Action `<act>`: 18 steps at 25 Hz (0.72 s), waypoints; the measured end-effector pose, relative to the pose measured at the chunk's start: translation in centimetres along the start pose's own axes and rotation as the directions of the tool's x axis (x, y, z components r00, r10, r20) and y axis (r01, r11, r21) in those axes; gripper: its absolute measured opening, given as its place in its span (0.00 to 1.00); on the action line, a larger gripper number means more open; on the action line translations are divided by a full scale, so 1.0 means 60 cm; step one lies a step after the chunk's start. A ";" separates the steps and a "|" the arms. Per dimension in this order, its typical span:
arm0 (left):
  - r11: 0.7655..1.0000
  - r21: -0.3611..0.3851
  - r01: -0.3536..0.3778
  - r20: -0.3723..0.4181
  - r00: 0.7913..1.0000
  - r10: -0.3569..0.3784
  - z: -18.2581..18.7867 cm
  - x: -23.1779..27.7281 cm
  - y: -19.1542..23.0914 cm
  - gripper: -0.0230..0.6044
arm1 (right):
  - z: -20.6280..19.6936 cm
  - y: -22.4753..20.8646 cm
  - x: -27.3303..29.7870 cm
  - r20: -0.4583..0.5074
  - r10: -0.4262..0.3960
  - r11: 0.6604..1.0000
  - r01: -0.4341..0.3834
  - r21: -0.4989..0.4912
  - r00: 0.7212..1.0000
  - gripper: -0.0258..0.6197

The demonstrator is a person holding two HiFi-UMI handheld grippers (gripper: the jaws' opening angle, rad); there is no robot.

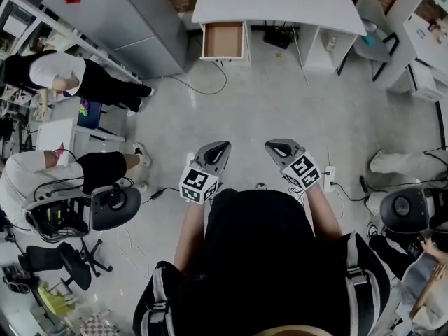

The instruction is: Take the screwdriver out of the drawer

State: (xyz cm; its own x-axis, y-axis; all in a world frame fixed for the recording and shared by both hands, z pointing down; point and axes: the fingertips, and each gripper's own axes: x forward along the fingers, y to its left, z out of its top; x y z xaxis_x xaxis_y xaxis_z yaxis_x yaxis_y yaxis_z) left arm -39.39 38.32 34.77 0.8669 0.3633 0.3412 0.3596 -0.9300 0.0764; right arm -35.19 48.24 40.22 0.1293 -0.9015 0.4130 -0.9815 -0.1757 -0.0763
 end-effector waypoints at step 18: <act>0.997 -0.006 0.081 -0.044 0.996 -0.081 0.001 0.081 0.115 0.07 | 0.017 -0.089 0.091 -0.023 -0.075 0.996 0.076 0.057 0.997 0.13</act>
State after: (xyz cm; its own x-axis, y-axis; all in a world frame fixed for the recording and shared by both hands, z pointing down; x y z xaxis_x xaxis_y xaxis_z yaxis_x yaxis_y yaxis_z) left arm -32.66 33.64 36.89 0.8189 0.4344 0.3751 0.4263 -0.8980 0.1090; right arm -29.13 43.87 41.97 0.1989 -0.8765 0.4383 -0.9593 -0.2657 -0.0960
